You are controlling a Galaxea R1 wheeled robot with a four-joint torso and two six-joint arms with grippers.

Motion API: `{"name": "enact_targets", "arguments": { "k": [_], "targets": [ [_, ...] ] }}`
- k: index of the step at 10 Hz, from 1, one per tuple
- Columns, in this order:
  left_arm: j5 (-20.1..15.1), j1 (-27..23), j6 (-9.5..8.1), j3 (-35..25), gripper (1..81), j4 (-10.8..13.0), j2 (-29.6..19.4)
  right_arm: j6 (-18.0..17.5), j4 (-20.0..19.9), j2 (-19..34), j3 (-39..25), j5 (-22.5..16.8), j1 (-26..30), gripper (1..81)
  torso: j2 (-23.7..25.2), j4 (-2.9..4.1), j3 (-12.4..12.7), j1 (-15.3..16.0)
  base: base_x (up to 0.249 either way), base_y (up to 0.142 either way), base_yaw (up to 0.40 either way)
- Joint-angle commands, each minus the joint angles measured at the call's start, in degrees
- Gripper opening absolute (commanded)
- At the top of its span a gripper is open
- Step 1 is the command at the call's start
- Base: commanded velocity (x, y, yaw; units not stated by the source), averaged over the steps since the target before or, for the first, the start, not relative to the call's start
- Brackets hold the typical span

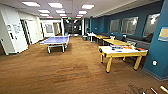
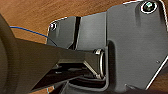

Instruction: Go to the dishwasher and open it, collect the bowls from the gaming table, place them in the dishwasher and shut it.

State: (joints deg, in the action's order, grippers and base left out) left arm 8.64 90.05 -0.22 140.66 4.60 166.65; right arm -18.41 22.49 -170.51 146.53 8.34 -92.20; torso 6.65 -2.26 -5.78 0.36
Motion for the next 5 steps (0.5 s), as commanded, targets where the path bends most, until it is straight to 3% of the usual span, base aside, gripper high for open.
{"name": "enact_targets", "arguments": {
  "k": [1,5],
  "targets": [
    [-2.7,-2.6,0.13,-0.6,81.1,0.8,-0.1,0.1,0.4,-0.2,-0.7,-2.2,2.6,81.1,0.0,0.00,0.0,0.0,0.136,0.000,0.000],
    [-2.6,-2.7,0.57,-0.8,81.1,0.9,0.3,0.1,0.7,0.1,-0.5,-2.2,2.7,81.1,0.0,0.00,0.0,0.0,0.138,0.000,0.000]
  ]
}}
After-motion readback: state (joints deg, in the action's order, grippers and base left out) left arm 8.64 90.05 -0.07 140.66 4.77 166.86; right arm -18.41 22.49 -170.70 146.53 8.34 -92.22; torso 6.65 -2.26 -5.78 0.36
